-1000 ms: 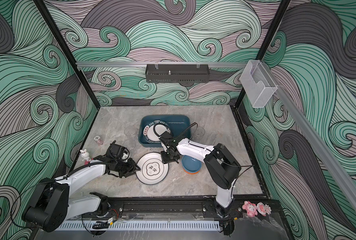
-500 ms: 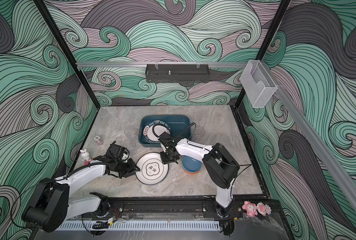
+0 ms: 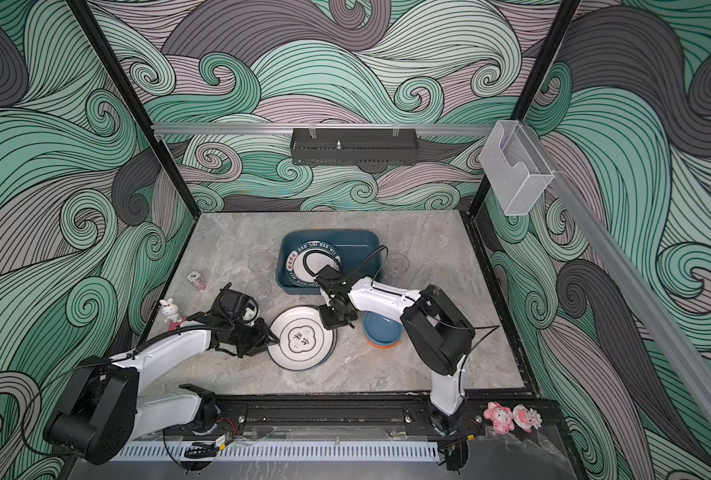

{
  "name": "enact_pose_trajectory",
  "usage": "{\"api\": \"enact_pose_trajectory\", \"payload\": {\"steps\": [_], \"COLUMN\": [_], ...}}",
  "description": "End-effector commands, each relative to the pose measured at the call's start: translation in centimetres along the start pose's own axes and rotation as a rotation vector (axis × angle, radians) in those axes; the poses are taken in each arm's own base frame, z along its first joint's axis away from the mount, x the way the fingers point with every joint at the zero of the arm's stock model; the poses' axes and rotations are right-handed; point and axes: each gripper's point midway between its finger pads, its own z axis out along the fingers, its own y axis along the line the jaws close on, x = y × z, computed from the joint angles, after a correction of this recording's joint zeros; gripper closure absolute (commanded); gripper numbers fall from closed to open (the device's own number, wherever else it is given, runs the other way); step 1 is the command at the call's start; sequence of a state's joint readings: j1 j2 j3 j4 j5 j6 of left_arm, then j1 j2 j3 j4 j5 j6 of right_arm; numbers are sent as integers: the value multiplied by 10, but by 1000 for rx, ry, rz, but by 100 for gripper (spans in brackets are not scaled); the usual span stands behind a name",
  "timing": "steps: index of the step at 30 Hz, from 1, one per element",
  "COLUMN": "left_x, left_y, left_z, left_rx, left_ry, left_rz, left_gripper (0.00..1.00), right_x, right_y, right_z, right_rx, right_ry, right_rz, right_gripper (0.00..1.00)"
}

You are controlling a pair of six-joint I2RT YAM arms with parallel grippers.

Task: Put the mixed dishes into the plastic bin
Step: 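Grip the cloud-emblem plate stack rim with the right gripper while left holds the near rim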

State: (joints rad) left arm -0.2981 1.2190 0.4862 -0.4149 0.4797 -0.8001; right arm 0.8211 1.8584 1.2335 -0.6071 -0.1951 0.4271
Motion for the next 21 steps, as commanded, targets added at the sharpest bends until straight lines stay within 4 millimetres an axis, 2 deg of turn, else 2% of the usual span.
{"api": "enact_pose_trajectory", "payload": {"steps": [1,6,13,19,21], "left_x": [3,5,10,13,13], "left_y": [-3,0,6,9,9], "left_z": [-3,-6,-11,-15,-16], "left_rx": [15,1,-26,-31,-31], "left_ry": [-1,-8,-11,-19,-23], "left_rz": [20,19,18,17,16], "left_gripper": [65,61,60,63,67], "right_x": [-1,0,0,2,3], "right_y": [12,12,13,13,13], "right_z": [3,5,8,11,12], "right_rx": [-37,-39,-43,-49,-50], "right_ry": [13,18,23,32,36], "right_rz": [-14,-12,-7,-4,-2], "right_gripper": [85,91,92,92,92]}}
